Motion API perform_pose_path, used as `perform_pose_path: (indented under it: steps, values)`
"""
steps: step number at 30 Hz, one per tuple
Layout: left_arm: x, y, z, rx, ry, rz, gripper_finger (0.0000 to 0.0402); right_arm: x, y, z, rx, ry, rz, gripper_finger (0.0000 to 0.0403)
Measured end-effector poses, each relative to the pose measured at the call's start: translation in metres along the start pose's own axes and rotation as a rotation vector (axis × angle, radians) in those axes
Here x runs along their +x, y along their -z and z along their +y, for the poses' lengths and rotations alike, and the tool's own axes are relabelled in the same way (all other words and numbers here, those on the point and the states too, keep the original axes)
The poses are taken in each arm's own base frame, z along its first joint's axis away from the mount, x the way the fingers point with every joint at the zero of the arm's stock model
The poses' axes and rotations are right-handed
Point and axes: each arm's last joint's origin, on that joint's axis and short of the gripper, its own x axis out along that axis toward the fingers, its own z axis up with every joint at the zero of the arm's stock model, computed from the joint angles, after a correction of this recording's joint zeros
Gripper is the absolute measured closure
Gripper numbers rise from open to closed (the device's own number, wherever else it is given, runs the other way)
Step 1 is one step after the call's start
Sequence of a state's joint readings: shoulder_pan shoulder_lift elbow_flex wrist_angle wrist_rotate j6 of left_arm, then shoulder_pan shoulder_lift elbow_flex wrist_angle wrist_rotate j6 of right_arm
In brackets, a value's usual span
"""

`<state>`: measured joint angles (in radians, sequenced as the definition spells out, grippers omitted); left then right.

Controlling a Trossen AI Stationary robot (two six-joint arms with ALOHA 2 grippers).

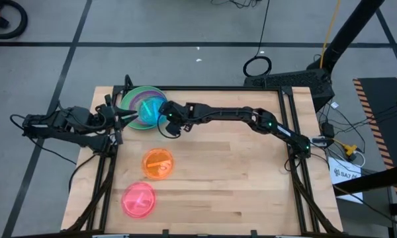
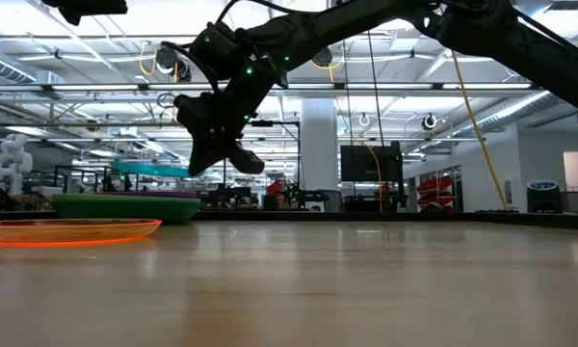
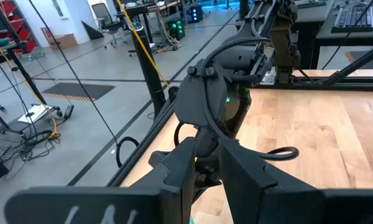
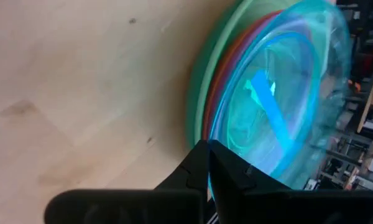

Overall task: Stack plastic plates
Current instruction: Stack the transparent blue plate on top of the transparent green plate

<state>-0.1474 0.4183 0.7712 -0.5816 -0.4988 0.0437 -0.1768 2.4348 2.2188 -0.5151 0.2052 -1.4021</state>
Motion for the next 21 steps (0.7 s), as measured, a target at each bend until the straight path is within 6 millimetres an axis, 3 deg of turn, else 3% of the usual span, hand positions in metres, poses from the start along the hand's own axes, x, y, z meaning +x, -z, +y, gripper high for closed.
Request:
perform_pose_path:
  steps: [15, 21]
  values:
    - [0.0, 0.0, 0.0, 0.0, 0.0, 0.0, 0.0321, 0.0, -0.001, -0.009, 0.113, 0.095, -0.02, 0.036]
    - [0.0, 0.0, 0.0, 0.0, 0.0, 0.0, 0.0321, -0.001, 0.0, -0.012, 0.174, 0.121, -0.026, 0.0322]
